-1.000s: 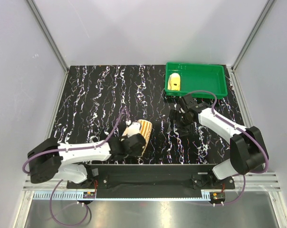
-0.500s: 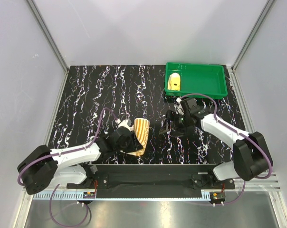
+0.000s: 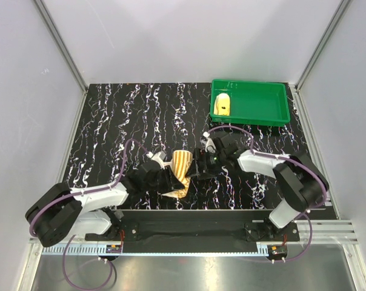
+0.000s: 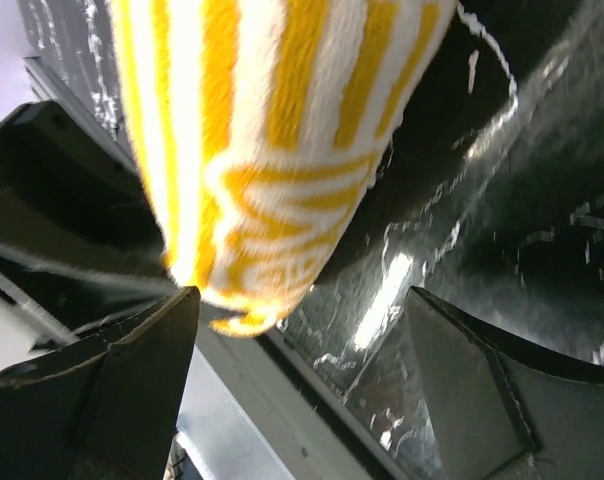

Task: Roll the towels
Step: Roll the towel

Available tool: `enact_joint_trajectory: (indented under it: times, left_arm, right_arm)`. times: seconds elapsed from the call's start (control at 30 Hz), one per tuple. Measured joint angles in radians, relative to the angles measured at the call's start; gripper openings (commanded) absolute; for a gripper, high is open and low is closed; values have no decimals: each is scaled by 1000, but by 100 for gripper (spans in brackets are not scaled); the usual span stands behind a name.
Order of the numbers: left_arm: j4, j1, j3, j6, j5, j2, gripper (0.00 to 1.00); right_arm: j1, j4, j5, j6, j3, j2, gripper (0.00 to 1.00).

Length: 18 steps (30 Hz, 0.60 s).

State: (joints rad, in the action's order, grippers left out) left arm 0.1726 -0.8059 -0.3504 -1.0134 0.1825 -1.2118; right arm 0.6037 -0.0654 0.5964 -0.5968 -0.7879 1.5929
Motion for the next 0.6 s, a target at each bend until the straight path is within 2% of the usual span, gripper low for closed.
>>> enact_joint_trajectory:
  times: [0.43, 0.6]
  left_arm:
    - [163, 53, 69, -19, 93, -43, 16]
    - [220, 66, 76, -27, 125, -79, 17]
  right_arm:
    - [26, 230, 77, -15, -37, 190, 91]
    - [43, 333, 91, -42, -38, 226, 87]
